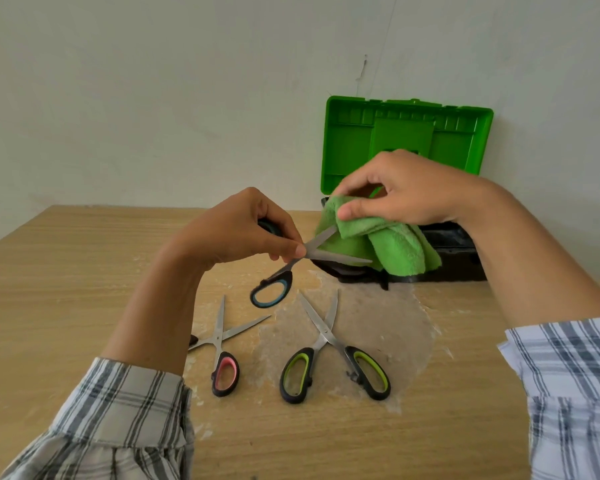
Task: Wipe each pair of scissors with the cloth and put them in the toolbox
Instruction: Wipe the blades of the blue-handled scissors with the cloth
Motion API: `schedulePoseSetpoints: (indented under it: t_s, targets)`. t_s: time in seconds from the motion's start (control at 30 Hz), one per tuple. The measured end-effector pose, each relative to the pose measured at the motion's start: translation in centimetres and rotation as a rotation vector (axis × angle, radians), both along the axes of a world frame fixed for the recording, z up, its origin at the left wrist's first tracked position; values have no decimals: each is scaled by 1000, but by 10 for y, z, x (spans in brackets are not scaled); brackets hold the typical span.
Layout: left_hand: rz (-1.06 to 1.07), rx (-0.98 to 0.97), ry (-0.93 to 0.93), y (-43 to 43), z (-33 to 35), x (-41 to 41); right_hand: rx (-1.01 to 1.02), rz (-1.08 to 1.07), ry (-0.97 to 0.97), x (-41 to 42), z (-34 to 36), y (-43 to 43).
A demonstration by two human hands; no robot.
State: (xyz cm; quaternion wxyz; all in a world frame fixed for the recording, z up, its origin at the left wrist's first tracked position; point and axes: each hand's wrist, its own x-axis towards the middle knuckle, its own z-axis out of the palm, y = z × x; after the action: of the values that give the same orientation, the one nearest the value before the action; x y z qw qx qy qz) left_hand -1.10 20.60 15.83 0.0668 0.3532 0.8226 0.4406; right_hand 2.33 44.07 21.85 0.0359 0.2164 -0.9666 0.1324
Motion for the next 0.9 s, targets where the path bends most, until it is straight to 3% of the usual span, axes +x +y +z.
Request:
schedulePoseSetpoints:
  t_s: [0.33, 0.63, 0.9]
  targets:
    - [194, 211, -41, 1, 2, 0, -124, -48, 65, 2, -15, 11]
    - [202, 595, -353, 2, 7, 3, -285, -145, 195, -4, -25, 25]
    - [203, 645, -383, 10, 4, 3, -387, -182, 271, -5, -37, 17]
